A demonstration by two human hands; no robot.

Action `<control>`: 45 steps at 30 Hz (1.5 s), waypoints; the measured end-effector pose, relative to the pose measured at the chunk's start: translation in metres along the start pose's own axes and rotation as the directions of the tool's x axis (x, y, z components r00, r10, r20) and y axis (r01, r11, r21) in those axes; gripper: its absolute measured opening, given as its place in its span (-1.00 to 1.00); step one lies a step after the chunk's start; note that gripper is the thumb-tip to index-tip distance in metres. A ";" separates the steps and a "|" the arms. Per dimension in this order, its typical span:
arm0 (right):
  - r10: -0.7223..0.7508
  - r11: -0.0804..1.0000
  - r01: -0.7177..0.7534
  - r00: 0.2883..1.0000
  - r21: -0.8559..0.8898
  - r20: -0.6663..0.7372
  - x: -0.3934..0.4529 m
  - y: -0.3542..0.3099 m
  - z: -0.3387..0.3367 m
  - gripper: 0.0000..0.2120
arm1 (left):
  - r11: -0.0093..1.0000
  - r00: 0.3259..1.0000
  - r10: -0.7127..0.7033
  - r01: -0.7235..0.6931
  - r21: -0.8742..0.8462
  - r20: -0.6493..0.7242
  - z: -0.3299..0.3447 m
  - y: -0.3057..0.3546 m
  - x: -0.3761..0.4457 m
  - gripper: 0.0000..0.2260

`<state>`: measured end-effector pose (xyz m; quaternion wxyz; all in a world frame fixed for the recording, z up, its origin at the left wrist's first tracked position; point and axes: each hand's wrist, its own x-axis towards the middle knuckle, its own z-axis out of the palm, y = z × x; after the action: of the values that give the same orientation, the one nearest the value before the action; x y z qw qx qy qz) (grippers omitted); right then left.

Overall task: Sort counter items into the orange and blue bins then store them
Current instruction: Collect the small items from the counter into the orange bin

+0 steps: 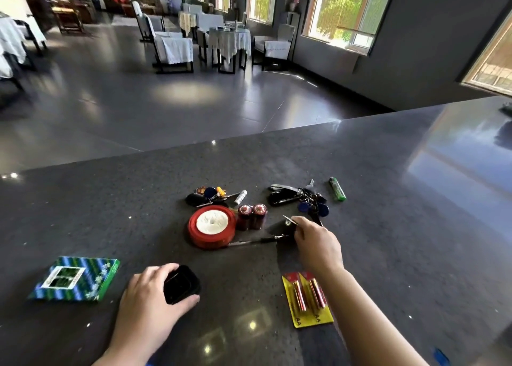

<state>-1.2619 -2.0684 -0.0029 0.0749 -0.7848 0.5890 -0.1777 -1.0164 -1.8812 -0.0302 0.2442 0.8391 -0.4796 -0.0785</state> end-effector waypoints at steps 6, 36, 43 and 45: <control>-0.117 0.976 0.138 0.985 0.166 -0.128 -0.075 0.021 -0.023 -0.67 | 0.996 0.998 0.047 -0.044 -0.080 0.030 -0.006 0.012 -0.020 -0.41; 0.399 0.902 -0.412 0.910 0.132 0.115 -0.112 -0.022 0.006 -0.03 | 0.967 0.988 0.153 -0.148 -0.207 0.006 -0.027 0.014 -0.050 -0.40; 0.355 0.923 -0.374 0.919 0.089 0.173 -0.117 -0.030 0.001 -0.08 | 0.964 0.991 0.132 -0.136 -0.231 -0.031 -0.031 0.011 -0.062 -0.43; 0.313 0.936 -0.336 0.931 0.104 0.188 -0.121 -0.034 -0.002 -0.12 | 0.967 0.993 0.111 -0.115 -0.226 -0.030 -0.032 0.007 -0.069 -0.43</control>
<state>-1.2609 -1.9434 -0.0131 0.2053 -0.6819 0.6890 -0.1350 -1.0466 -1.8157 -0.0063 0.3469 0.7777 -0.5123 -0.1116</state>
